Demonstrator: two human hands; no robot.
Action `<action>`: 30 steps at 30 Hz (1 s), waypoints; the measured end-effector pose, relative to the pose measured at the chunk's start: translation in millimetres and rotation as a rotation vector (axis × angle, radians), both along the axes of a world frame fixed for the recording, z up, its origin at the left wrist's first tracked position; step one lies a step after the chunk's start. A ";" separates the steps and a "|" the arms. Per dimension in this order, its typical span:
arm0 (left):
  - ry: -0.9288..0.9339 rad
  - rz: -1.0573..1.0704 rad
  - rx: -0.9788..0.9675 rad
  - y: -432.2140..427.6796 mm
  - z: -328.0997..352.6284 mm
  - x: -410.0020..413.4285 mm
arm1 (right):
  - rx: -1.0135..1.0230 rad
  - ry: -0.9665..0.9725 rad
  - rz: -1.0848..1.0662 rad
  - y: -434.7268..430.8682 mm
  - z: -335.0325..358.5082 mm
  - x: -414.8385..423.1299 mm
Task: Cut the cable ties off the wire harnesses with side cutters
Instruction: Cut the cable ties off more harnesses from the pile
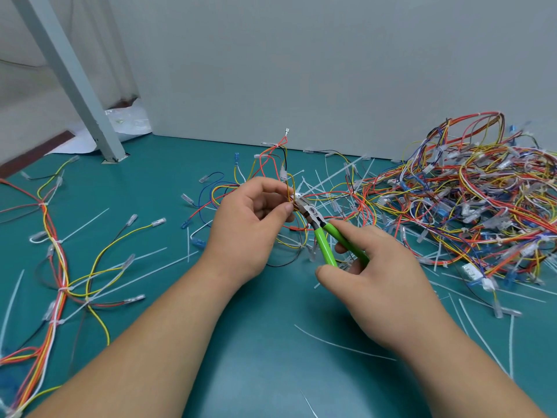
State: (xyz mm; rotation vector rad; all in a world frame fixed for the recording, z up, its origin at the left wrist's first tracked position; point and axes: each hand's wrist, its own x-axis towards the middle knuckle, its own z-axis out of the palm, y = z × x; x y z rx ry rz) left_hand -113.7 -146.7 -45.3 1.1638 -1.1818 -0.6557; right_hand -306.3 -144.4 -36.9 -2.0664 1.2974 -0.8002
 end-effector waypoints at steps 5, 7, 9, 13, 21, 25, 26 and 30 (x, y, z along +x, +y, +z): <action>0.016 0.024 -0.007 -1.9 -2.0 2.2 | -0.027 -0.003 -0.006 0.8 -0.2 -0.8; 0.019 0.029 -0.003 -2.6 -2.4 2.1 | -0.029 -0.024 -0.011 0.2 -0.9 -1.0; 0.024 0.030 -0.003 -3.1 -2.5 1.7 | -0.032 -0.045 -0.016 0.0 -1.5 -1.1; 0.028 0.019 -0.001 -3.1 -2.3 1.2 | -0.041 -0.056 -0.008 -0.6 -1.3 -1.8; 0.026 0.018 0.001 -3.1 -3.0 0.8 | -0.017 -0.078 -0.007 1.2 0.2 -0.9; 0.027 0.025 0.001 -3.3 -3.0 0.1 | 0.001 -0.100 0.008 2.1 0.9 -1.7; 0.028 0.025 0.004 -3.4 -2.9 -0.2 | 0.007 -0.109 0.011 2.3 1.1 -1.5; 0.042 0.032 0.008 -3.2 -2.6 0.3 | 0.012 -0.118 0.015 2.7 2.2 0.3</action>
